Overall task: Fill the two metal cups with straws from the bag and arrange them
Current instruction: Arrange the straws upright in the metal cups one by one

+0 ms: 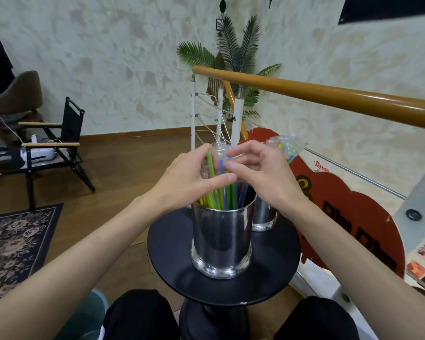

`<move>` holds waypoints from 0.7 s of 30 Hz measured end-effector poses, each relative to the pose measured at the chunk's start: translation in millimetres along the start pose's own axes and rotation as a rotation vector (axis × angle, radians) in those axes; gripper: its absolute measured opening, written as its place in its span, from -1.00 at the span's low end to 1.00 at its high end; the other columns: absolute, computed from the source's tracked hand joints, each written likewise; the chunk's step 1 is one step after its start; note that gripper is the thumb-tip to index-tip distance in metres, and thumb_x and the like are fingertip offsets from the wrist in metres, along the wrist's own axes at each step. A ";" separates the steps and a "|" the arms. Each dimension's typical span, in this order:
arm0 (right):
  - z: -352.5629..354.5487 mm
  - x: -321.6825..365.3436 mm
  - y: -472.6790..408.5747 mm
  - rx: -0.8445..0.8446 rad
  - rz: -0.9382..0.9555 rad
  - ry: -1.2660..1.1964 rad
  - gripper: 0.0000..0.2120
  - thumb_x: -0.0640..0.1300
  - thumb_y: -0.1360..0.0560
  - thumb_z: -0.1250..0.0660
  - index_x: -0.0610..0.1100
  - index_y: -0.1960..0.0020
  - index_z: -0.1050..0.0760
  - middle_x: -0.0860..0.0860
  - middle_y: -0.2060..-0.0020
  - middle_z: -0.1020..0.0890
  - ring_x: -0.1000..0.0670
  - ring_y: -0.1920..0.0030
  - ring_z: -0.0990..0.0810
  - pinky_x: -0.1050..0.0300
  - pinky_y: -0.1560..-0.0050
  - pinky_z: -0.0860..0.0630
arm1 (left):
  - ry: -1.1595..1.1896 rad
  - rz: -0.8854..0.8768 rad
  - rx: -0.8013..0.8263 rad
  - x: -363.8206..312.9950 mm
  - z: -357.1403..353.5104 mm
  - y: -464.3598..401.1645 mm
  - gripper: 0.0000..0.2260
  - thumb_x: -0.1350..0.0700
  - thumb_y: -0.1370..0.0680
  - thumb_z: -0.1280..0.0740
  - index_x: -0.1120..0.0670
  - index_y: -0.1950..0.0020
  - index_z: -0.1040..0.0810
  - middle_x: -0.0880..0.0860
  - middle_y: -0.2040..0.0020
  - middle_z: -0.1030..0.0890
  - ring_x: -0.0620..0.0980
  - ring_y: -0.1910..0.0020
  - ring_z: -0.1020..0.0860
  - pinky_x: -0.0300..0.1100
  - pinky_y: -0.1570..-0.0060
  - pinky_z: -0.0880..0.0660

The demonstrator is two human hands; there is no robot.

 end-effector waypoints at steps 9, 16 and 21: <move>12.4 -19.1 17.9 -0.044 0.060 0.512 -0.95 -0.09 -0.53 -0.45 -0.03 0.10 -0.61 0.11 0.29 -0.67 0.14 0.24 -0.66 0.03 0.09 -0.64 | 0.009 -0.059 -0.044 3.7 -3.8 1.8 -0.64 0.13 -0.50 -0.47 -0.07 -0.17 -0.36 -0.02 0.15 -0.64 0.01 0.29 -0.56 0.14 0.16 -0.52; -9.7 -19.8 7.7 0.040 -0.042 0.966 -0.67 0.26 -0.55 -0.35 0.00 0.13 -0.57 0.02 0.17 -0.67 -0.11 0.03 -0.64 0.02 0.10 -0.55 | -0.099 -0.180 -0.131 5.7 -0.2 2.6 -0.40 0.17 -0.44 -0.49 -0.06 -0.34 -0.25 -0.14 0.11 -0.56 -0.07 0.39 -0.53 0.11 0.24 -0.52; -16.0 -15.7 3.1 -0.023 -0.111 1.127 -0.49 0.39 -0.53 -0.25 -0.05 -0.02 -0.61 -0.06 0.09 -0.62 -0.19 -0.03 -0.63 0.04 0.15 -0.43 | -0.262 -0.248 -0.101 4.3 3.7 2.9 -0.79 -0.07 -0.49 -0.40 -0.04 -0.07 -0.51 -0.18 0.16 -0.54 -0.16 0.28 -0.52 -0.05 0.17 -0.50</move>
Point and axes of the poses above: each hand's wrist, its own y-axis away from the middle knuckle, its own z-axis out of the back of the hand, x = y × z, the point moved 4 cm from there along -y, towards the middle knuckle
